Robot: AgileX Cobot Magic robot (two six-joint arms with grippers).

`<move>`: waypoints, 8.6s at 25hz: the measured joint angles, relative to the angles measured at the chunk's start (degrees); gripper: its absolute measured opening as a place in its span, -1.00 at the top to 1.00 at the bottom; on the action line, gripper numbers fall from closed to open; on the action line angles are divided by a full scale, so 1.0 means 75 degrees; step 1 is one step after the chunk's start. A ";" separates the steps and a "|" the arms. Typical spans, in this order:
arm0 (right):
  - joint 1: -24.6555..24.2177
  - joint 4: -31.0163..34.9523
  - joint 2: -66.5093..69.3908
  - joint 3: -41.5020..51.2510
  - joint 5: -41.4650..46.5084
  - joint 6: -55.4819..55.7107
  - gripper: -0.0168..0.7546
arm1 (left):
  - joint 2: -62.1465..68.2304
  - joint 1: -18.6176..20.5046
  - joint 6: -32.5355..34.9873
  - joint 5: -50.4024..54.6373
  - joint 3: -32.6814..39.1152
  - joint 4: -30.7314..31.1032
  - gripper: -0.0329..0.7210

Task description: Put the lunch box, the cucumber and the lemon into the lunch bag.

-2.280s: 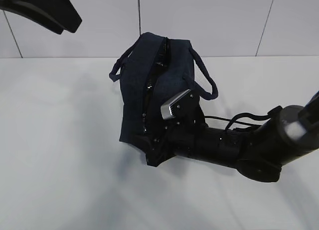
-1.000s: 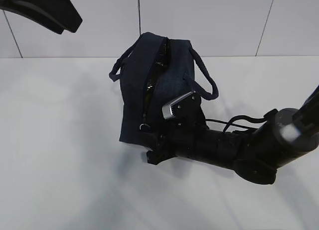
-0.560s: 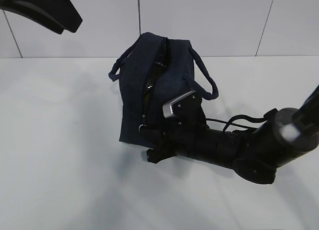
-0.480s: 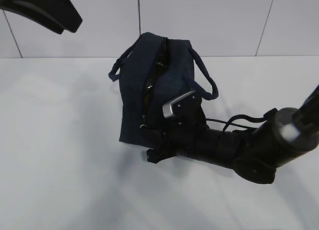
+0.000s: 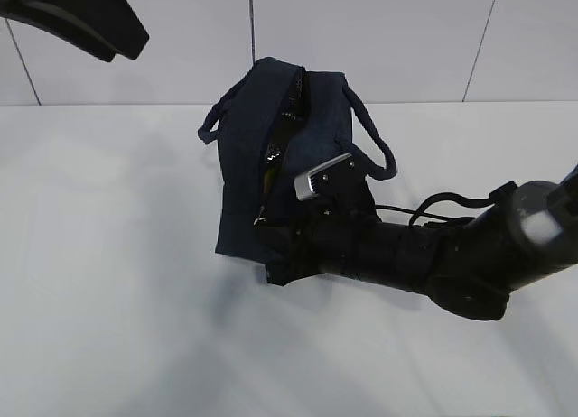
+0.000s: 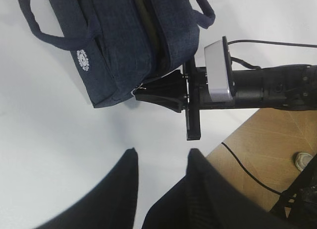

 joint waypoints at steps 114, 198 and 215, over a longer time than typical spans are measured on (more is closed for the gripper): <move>0.0000 -0.2796 -0.2372 -0.2553 0.4835 0.2023 0.96 | 0.2779 0.0000 0.7838 -0.5476 0.2845 -0.4720 0.88; -0.1000 -0.2922 0.0216 -0.6503 0.7529 0.3750 0.96 | 0.2400 -0.0400 0.7342 -0.4583 0.3489 -0.4914 0.86; -0.0879 -0.2716 0.0216 -0.6514 0.7610 0.3918 0.96 | 0.1494 -0.0400 0.6994 -0.5094 0.2263 -0.4842 -0.02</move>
